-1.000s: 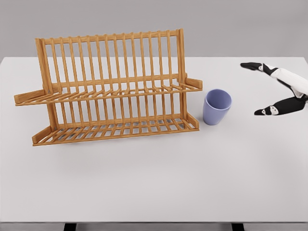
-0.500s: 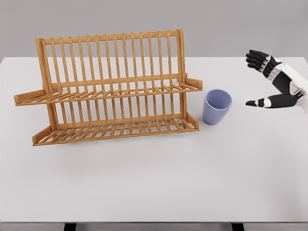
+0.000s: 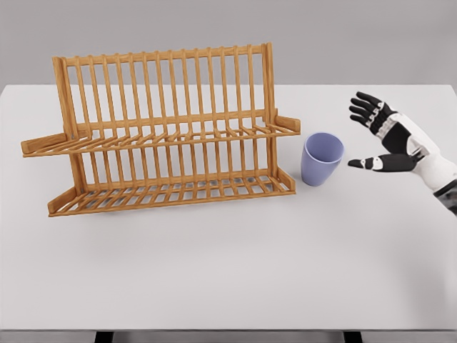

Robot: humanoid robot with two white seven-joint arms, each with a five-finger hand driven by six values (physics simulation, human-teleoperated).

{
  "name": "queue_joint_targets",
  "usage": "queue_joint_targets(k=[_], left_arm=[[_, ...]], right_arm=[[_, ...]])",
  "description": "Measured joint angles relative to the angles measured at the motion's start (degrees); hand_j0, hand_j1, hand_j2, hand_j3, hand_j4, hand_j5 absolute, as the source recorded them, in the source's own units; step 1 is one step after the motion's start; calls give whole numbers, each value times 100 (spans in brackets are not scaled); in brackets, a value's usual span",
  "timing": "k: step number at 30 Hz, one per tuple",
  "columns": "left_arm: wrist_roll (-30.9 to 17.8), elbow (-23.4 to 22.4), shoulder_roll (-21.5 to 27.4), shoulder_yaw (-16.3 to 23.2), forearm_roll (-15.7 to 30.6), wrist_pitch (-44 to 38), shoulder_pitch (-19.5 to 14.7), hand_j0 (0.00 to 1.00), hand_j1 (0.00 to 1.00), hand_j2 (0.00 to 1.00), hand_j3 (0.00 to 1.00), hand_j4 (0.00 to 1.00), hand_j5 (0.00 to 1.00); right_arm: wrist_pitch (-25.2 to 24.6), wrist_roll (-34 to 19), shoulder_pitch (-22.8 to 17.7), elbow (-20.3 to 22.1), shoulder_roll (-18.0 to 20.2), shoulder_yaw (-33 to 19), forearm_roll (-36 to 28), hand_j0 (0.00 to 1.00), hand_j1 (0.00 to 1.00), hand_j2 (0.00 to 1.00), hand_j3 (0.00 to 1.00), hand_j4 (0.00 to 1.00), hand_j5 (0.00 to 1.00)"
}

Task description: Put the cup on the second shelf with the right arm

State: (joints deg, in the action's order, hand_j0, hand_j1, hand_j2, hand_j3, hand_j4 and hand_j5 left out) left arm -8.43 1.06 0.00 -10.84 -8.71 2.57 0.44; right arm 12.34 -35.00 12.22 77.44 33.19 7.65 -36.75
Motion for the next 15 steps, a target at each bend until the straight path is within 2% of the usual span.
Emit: queue_joint_targets(k=[6,15], left_arm=[[0,0,0,1,-1,3,9,100,100,100,100,100,100],[0,0,0,2,0,2,9,100,100,100,100,100,100]], right_arm=[[-450,0,-9,-1,-17,17,34,100,100,100,100,100,100],[-565,0,0,-12,-26,216,55,100,100,100,100,100,100]])
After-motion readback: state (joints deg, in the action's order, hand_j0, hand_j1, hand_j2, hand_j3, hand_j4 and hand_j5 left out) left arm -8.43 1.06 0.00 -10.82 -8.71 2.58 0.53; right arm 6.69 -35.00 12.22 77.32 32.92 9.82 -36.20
